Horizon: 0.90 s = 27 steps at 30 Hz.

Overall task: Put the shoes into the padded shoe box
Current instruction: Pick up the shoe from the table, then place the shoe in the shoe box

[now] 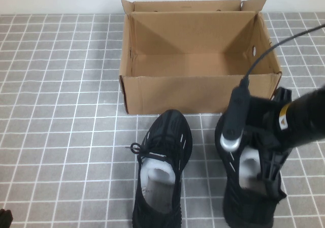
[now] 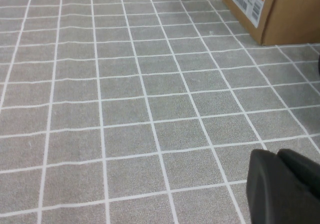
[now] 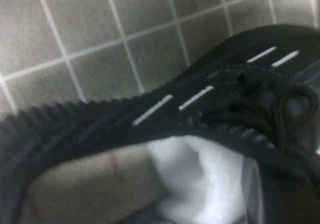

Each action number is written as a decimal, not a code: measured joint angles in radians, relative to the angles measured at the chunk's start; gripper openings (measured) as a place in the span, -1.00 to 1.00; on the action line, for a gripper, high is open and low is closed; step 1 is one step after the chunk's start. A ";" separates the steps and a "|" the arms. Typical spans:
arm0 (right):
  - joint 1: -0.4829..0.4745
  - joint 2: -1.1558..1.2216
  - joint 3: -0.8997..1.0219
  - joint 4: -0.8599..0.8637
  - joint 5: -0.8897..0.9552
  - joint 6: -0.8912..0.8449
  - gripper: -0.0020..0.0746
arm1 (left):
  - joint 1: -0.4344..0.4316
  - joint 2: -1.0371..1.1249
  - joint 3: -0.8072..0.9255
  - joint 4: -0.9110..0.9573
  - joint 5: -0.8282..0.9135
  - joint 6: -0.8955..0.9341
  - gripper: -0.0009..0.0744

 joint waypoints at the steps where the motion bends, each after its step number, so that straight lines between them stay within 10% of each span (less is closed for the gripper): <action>1: 0.000 0.000 -0.024 0.000 0.032 0.002 -0.90 | 0.000 0.000 0.000 0.000 0.000 0.000 -0.99; 12: 0.000 0.000 -0.390 0.068 0.413 0.223 -0.90 | 0.000 0.000 0.000 0.000 0.000 0.000 -0.99; 27: -0.020 0.116 -0.746 0.038 0.240 0.804 -0.90 | 0.000 0.000 0.000 0.000 0.000 0.000 -0.99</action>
